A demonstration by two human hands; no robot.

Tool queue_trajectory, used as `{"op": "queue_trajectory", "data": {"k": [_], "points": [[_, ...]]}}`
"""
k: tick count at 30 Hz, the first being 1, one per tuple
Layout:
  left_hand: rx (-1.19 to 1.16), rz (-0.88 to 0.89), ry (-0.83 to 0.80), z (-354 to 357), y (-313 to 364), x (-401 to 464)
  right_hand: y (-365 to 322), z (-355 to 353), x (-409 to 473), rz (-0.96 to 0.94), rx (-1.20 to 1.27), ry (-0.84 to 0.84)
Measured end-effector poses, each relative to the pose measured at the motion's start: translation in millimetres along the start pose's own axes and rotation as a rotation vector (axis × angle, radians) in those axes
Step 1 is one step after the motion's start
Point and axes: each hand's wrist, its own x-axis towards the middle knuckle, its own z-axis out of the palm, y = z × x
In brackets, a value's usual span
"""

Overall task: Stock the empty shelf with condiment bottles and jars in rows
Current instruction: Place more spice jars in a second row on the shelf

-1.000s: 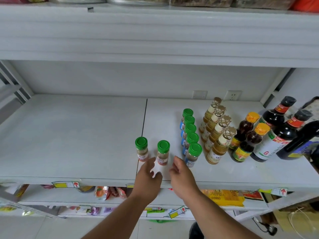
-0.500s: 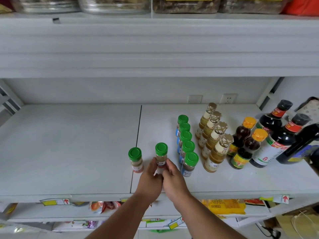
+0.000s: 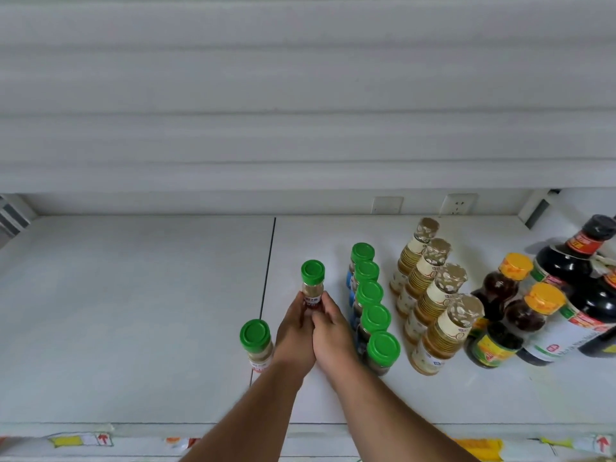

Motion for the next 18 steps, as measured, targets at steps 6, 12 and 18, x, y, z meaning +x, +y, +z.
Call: {"op": "queue_trajectory", "data": {"k": [6, 12, 18], "points": [[-0.09, -0.017, 0.011, 3, 5, 10, -3, 2, 11, -0.008, 0.046, 0.007], [-0.127, -0.045, 0.019, 6, 8, 22, -2, 8, 26, -0.001, 0.106, 0.009], [-0.136, -0.037, 0.025, 7, 9, 24, -6, 8, 28, -0.025, 0.087, -0.003]]}}
